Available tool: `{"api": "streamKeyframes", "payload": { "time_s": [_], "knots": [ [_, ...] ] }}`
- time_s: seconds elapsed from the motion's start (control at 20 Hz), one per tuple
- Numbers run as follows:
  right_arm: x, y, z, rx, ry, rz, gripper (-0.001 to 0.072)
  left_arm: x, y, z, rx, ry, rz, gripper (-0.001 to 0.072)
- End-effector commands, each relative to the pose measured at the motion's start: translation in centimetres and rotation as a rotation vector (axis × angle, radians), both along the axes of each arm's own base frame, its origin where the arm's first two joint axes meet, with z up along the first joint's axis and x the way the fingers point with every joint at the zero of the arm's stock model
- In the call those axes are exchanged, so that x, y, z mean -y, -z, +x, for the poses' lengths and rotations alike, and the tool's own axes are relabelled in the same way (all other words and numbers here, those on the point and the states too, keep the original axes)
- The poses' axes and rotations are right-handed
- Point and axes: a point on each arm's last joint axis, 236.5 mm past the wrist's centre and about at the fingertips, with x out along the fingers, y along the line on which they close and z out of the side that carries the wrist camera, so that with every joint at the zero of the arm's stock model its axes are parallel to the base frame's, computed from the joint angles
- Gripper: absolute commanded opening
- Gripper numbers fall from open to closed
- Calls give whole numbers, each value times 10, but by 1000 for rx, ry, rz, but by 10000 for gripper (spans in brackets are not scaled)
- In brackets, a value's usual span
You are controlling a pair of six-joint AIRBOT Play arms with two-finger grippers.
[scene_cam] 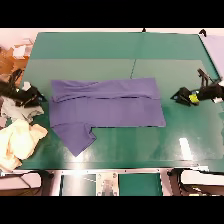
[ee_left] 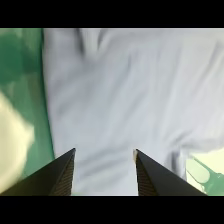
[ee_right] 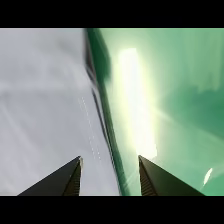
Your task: Fold the shirts.
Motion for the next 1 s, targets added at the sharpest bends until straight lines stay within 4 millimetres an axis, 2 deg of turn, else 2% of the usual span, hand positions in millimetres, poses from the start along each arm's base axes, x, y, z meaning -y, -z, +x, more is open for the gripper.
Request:
{"api": "streamKeyframes", "payload": {
  "time_s": [0.0, 0.1, 0.2, 0.35, 0.45, 0.55, 0.95],
  "knots": [
    [-15, 6, -54, -32, 182, 146, 407, 19, 5, -61, 0, -144, -6, 437],
    [-35, 14, -77, -19, 285, 230, 402, 47, 15, -101, -48, -232, -70, 437],
    [-54, 26, -100, -14, 311, 248, 401, 73, 28, -128, -69, -289, -141, 437],
    [-67, 41, -112, 12, 354, 272, 404, 91, 60, -158, -153, -346, -183, 437],
    [-63, 45, -110, 20, 391, 269, 404, 96, 69, -161, -162, -376, -206, 437],
    [-62, 40, -102, 40, 423, 291, 404, 90, 73, -156, -136, -392, -181, 437],
    [-57, 39, -97, 57, 448, 285, 403, 87, 77, -160, -149, -387, -160, 437]
  ]
}}
